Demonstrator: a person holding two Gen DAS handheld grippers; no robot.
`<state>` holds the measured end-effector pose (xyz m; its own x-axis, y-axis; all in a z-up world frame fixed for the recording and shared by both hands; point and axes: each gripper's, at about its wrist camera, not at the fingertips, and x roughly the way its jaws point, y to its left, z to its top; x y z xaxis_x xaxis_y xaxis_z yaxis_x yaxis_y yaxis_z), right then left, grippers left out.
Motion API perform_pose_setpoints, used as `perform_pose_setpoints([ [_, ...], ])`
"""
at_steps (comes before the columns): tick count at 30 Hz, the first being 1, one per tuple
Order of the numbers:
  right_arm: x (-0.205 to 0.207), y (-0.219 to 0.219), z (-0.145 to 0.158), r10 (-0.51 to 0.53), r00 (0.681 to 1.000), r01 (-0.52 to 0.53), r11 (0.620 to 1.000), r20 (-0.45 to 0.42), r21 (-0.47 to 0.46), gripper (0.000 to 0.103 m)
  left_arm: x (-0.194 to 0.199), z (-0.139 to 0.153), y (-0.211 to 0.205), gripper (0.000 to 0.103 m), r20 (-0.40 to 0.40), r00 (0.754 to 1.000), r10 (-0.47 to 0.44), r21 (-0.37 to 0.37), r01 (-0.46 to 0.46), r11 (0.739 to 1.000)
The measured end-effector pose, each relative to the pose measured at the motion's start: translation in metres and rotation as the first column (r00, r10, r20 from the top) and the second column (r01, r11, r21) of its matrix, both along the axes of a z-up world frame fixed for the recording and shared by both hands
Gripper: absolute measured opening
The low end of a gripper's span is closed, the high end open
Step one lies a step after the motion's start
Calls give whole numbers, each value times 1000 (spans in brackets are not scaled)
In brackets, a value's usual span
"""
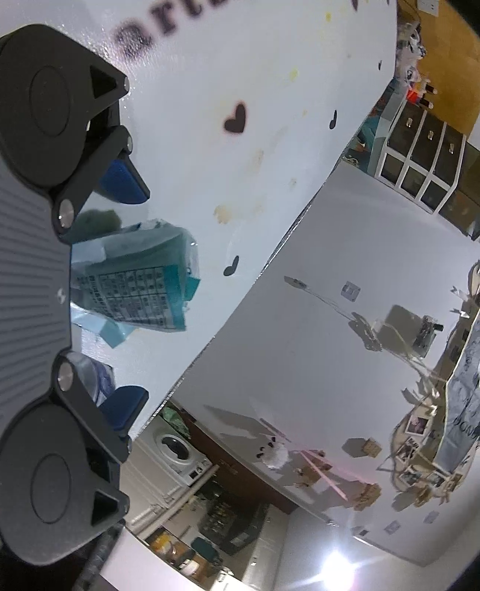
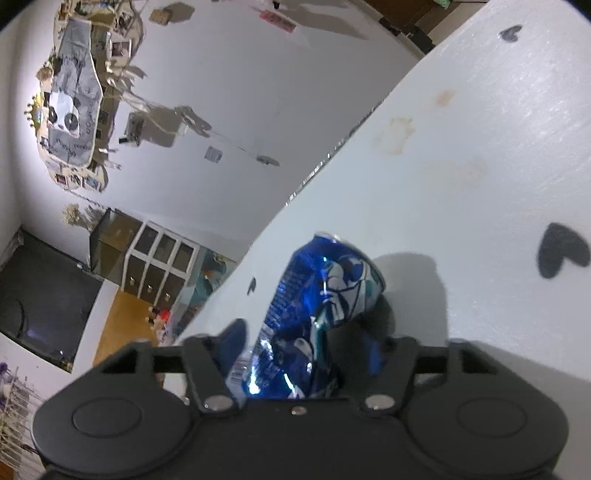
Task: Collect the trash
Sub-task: 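Grasp the clear plastic wrapper with the left tool while the right tool grasps the blue can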
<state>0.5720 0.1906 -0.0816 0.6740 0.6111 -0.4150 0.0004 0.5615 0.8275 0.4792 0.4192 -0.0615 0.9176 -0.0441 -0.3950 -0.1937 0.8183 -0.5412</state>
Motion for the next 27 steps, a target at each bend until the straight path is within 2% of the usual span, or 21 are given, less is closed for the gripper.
perform_pose_setpoints([
  [2,1,2,-3,20,999,-21,999,29,26,44,3,-1,1,103,8,1000,1,-14,-1,1000],
  [6,-3,9,3,82,992,-80,997,93,-24,41,7,-1,1,102,15,1000,6,-23,-5,1000],
  [8,-5,13,6,109,988,-106,994,108,-33,29,11,0,0,99,8,1000,-2,-15,2,1000],
  [11,-12,17,14,146,979,-136,988,142,-78,28,20,2,-4,91,-18,1000,-9,23,10,1000],
  [15,-16,21,19,174,969,-152,980,175,-131,27,25,3,-9,61,-56,998,-9,58,12,998],
  [18,-21,19,23,186,965,-155,974,187,-167,27,22,3,-10,57,-62,998,-5,68,9,998],
  [23,-39,-2,29,163,964,-113,967,210,-230,27,18,10,-31,51,-59,998,-34,182,44,982],
  [27,-55,-22,33,155,963,-92,957,219,-274,27,13,17,-62,48,-64,995,-74,303,90,949],
])
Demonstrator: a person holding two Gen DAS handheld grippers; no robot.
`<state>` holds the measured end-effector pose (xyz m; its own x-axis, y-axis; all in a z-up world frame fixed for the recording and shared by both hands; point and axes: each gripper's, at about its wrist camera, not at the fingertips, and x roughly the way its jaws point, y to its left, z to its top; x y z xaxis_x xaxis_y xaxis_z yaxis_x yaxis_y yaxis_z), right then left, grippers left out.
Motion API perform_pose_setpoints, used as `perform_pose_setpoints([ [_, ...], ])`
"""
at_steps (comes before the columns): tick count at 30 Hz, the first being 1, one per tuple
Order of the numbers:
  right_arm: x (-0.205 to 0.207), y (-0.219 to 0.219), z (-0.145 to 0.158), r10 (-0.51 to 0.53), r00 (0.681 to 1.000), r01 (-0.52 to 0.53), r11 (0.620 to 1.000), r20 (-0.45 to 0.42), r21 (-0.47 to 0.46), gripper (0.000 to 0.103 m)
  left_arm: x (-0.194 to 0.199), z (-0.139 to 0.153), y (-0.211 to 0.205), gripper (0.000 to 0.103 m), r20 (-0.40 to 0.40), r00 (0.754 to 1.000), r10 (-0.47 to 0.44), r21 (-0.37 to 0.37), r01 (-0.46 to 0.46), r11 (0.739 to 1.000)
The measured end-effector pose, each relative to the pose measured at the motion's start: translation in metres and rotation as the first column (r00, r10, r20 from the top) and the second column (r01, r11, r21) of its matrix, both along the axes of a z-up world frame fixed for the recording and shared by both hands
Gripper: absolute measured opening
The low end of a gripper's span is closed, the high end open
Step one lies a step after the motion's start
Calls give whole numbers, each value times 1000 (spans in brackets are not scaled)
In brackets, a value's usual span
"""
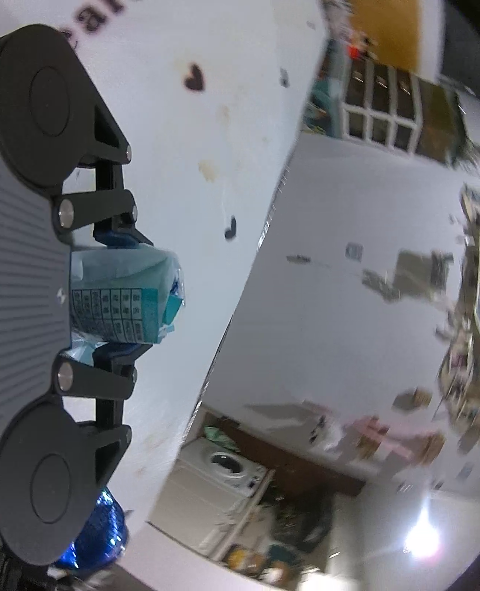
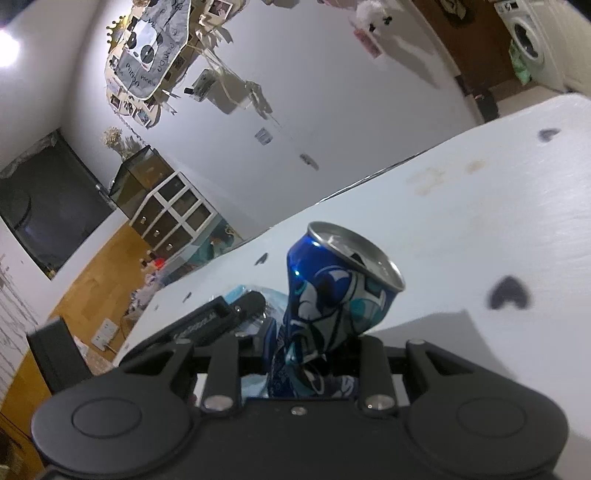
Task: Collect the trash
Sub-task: 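Grasp the clear plastic wrapper with the left tool while the right tool grasps the blue can, then lift the wrapper with the left tool while the right tool lifts the blue can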
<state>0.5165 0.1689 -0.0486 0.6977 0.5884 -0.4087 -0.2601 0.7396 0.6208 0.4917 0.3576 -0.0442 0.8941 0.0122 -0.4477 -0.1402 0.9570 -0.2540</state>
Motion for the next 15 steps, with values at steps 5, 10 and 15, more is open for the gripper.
perform_pose_setpoints([
  [5,-29,-27,5,-4,1000,5,998,22,-61,27,-23,7,-30,48,5,999,-32,71,31,997],
  [10,-58,-49,11,1,999,4,992,36,-124,27,-65,22,-58,48,18,1000,-10,121,8,993],
  [15,-84,-69,15,6,999,3,983,48,-182,27,-105,20,-88,48,-8,1000,-25,133,26,991],
])
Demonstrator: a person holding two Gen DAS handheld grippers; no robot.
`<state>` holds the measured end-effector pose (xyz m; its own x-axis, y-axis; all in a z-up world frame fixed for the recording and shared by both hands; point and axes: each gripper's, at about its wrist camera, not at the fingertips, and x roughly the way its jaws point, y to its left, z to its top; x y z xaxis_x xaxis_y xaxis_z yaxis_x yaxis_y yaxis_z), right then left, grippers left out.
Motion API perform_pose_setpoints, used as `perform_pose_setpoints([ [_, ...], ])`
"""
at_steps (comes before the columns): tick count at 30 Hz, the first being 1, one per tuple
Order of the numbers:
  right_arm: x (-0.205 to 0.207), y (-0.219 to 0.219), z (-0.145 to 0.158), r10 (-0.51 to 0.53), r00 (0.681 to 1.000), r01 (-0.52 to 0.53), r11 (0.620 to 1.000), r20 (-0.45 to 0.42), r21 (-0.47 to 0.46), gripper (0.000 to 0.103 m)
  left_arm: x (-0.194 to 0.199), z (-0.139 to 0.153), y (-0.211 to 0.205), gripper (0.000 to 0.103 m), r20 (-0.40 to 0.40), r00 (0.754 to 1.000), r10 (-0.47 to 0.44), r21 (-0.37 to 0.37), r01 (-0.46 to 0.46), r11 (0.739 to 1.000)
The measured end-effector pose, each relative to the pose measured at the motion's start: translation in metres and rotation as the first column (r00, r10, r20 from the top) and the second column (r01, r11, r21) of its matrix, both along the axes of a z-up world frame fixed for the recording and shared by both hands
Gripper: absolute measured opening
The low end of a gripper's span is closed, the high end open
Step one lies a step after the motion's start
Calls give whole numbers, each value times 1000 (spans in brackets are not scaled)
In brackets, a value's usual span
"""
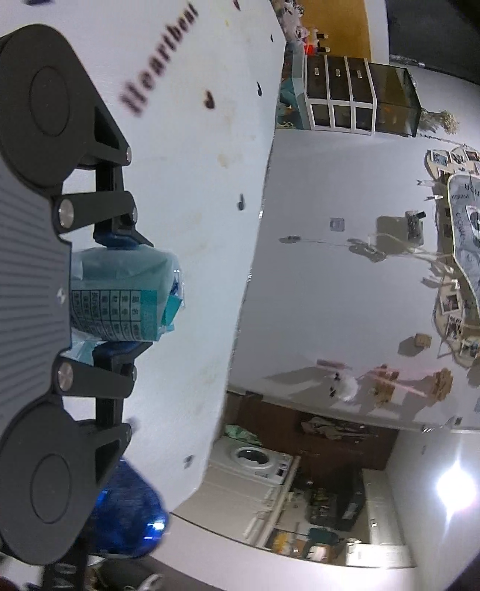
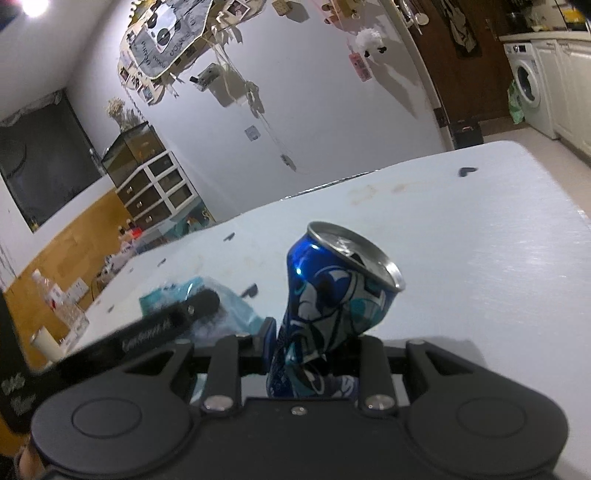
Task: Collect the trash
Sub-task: 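Lift the wrapper with the left tool while the right tool lifts the blue can, then carry the wrapper and blue can over the yellow trash bin with both tools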
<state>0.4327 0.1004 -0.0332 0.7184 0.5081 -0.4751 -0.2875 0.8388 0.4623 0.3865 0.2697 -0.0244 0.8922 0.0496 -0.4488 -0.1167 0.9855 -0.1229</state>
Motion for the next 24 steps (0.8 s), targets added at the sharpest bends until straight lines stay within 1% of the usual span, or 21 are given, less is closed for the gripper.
perform_pose_setpoints([
  [1,-5,-4,1,2,1000,-2,1000,4,-12,27,-7,0,-6,48,-5,1000,1,16,-1,1000],
  [4,-21,-14,5,2,1000,0,998,28,-65,27,-26,0,-19,48,-13,1000,-20,18,20,1000],
  [7,-36,-23,10,-1,999,7,994,50,-109,27,-37,-2,-31,48,-38,999,-30,40,31,999],
  [12,-60,-35,20,8,995,11,981,96,-195,28,-60,6,-41,48,-53,998,-35,36,36,999],
  [16,-78,-49,25,7,995,14,977,100,-213,28,-79,15,-54,48,-55,998,-38,57,41,998],
  [24,-113,-78,31,-2,992,39,955,127,-294,28,-114,25,-83,48,-51,997,-61,74,65,995],
])
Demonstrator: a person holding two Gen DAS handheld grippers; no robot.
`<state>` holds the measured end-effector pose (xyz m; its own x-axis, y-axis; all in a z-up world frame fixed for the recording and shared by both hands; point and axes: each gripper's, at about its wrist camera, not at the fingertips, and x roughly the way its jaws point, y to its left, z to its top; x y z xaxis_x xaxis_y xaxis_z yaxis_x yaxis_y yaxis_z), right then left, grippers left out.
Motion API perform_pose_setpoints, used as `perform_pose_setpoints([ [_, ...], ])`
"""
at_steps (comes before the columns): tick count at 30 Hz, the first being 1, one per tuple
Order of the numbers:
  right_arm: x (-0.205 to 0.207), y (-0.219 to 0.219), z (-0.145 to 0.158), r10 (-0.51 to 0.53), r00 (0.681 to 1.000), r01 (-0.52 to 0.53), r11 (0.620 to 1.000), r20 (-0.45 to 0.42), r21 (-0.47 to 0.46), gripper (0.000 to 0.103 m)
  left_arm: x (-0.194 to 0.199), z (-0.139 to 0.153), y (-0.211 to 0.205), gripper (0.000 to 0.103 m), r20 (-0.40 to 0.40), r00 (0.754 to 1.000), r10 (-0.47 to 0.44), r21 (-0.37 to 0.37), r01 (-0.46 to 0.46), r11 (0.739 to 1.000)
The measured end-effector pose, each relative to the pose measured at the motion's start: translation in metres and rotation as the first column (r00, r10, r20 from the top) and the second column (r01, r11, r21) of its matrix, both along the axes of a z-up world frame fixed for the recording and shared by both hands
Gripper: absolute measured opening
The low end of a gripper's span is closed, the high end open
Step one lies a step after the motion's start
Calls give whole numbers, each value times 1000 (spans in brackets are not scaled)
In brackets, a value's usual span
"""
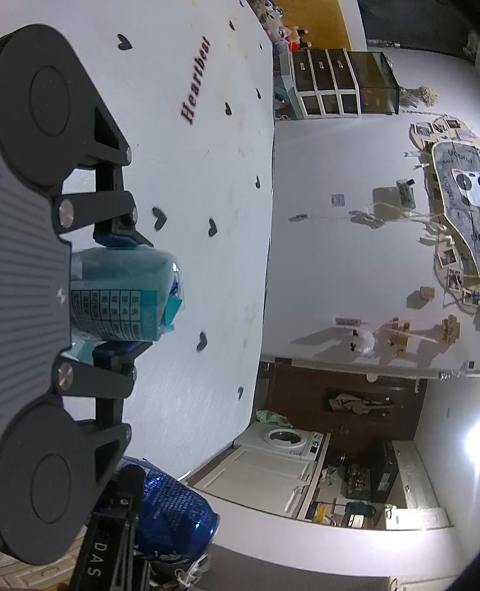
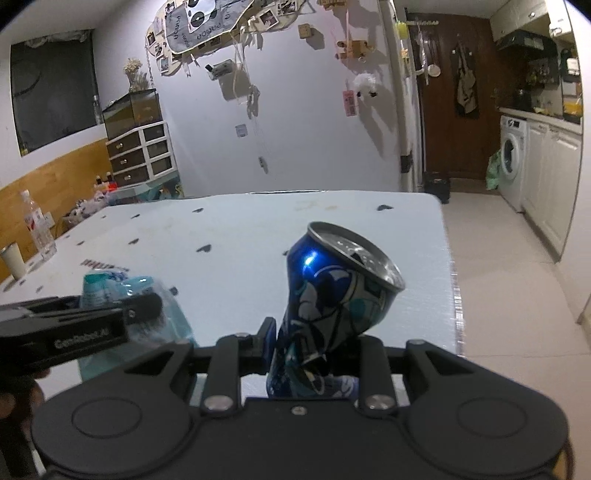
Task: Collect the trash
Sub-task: 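Carry the wrapper and blue can over the yellow trash bin with both tools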
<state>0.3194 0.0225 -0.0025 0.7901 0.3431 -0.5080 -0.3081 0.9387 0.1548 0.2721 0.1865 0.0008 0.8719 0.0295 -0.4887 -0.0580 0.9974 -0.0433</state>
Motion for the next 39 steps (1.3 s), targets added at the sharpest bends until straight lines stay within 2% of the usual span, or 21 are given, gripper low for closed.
perform_pose_setpoints([
  [11,-45,-70,9,-56,998,57,998,41,-27,28,-35,12,-66,48,40,996,-83,16,83,996],
  [23,-84,-158,-1,-139,990,140,990,34,-30,28,-55,8,-140,48,49,984,-171,19,171,985],
  [32,-106,-218,-11,-203,979,203,979,24,-2,28,-60,3,-207,48,42,962,-271,25,270,963],
  [39,-116,-266,-29,-263,965,263,965,-8,16,28,-55,-16,-269,48,-12,937,-349,23,350,937],
])
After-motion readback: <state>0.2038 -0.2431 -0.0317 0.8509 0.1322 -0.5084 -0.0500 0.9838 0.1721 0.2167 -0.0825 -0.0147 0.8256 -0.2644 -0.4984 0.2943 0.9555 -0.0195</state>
